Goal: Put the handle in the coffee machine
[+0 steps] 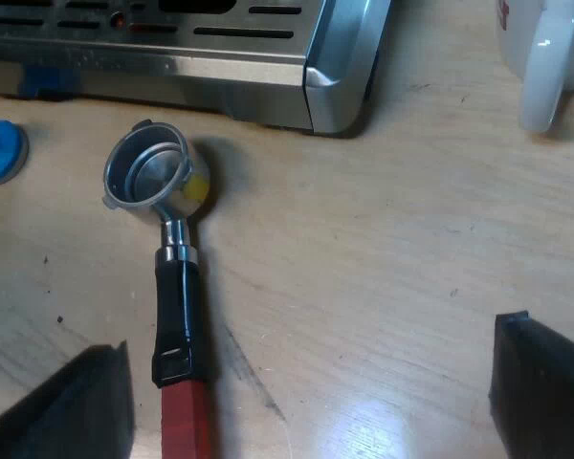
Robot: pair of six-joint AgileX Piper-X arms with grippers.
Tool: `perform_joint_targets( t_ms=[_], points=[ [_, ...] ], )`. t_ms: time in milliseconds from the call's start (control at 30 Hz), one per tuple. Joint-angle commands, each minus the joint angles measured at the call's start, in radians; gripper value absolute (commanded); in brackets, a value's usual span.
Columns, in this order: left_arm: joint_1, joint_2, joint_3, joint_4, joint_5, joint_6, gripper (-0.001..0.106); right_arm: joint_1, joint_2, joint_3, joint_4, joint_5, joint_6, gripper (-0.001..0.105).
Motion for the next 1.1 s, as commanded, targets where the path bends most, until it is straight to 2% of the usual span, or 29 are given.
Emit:
perform_joint_targets(
  t_ms=[33, 267, 367, 533, 667, 800, 933, 1100],
  points=[
    [-0.004, -0.002, -0.006, -0.014, -0.001, 0.003, 0.075, 0.001, 0.023, -0.008, -0.008, -0.006, -0.014, 0.077],
    [-0.004, -0.002, -0.001, -0.014, -0.016, 0.003, 0.075, 0.001, 0.122, -0.008, -0.009, -0.015, -0.011, 0.077],
    [-0.004, 0.0, 0.006, -0.014, -0.016, 0.003, 0.075, 0.001, 0.138, -0.008, -0.011, -0.04, -0.011, 0.077],
    [-0.004, 0.0, 0.021, -0.016, -0.016, 0.003, 0.075, 0.001, 0.156, -0.008, -0.011, -0.025, -0.011, 0.077],
    [-0.004, 0.0, 0.02, -0.016, -0.016, 0.003, 0.075, 0.001, 0.177, -0.008, -0.011, -0.023, -0.053, 0.077],
    [-0.004, 0.0, 0.02, -0.016, -0.016, 0.003, 0.075, 0.001, 0.203, -0.008, -0.011, 0.005, -0.061, 0.077],
    [-0.004, 0.0, 0.02, -0.016, -0.016, 0.003, 0.075, 0.007, 0.233, -0.008, -0.009, 0.011, -0.102, 0.077],
    [-0.004, 0.0, 0.02, -0.016, -0.018, 0.003, 0.075, 0.095, 0.265, -0.008, -0.011, 0.092, -0.102, 0.077]
  ],
)
